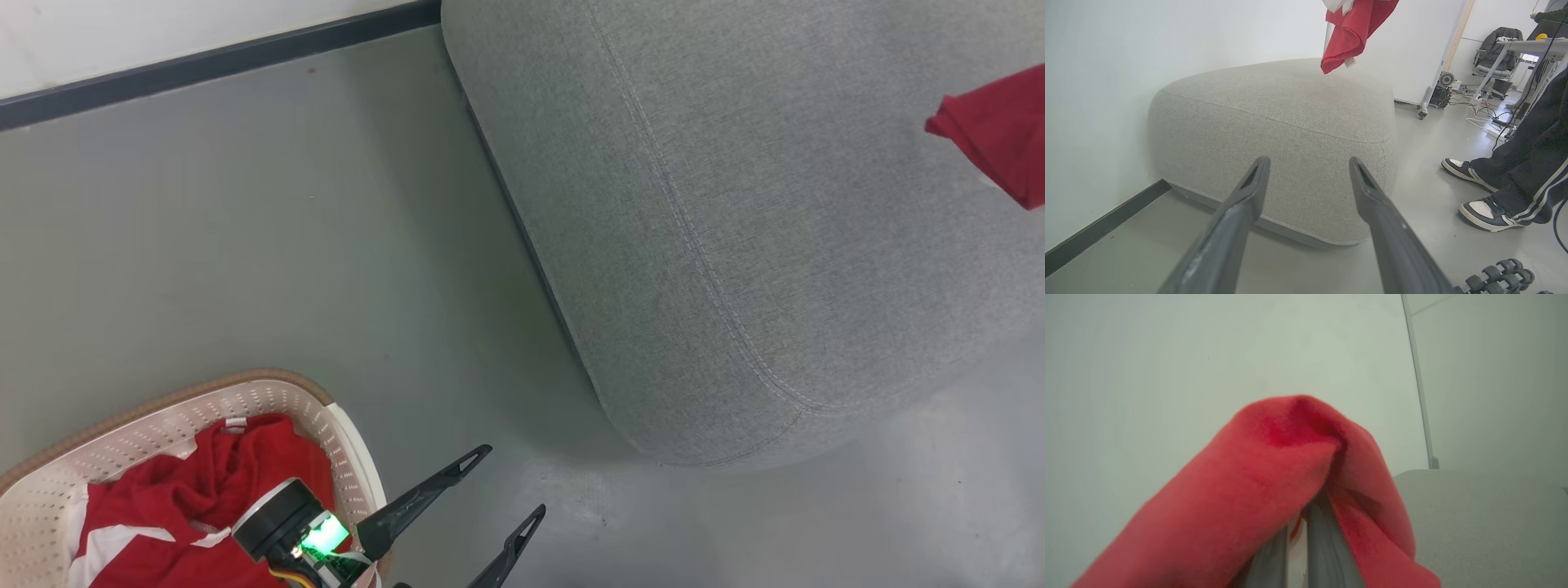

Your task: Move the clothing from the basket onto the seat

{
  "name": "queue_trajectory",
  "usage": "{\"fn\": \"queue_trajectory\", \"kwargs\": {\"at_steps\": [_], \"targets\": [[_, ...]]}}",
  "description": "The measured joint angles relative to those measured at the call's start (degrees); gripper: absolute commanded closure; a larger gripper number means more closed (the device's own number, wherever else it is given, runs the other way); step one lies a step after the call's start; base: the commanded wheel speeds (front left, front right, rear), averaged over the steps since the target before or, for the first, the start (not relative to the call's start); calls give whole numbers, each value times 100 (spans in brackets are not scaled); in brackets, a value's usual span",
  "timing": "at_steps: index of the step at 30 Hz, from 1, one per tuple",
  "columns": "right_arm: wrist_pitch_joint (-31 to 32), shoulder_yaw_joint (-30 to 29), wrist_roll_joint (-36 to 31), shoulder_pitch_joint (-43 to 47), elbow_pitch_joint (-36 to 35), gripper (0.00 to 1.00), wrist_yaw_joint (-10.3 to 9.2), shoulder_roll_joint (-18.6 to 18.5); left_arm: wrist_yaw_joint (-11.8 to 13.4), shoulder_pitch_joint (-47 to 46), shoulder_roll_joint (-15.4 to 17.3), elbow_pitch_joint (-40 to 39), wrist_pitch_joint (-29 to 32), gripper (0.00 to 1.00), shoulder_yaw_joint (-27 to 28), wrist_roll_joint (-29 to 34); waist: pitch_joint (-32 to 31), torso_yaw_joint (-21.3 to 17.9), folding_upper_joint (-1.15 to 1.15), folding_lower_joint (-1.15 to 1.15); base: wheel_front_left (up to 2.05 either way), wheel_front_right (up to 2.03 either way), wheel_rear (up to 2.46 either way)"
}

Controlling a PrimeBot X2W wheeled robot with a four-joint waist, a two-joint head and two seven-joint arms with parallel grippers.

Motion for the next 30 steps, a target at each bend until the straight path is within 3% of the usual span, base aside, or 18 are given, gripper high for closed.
{"fn": "queue_trajectory", "kwargs": {"at_steps": [15, 30], "targets": [[1, -37, 301, -948, 2062, 100, 23, -107, 0, 2, -2, 0, 0, 0, 60, -49, 99, 320, 0, 0, 0, 0, 0], [0, -358, 442, -1729, 2638, 100, 25, -388, 0, -37, 2, -7, 0, 0, 144, -52, 386, 623, 0, 0, 0, 0, 0]]}}
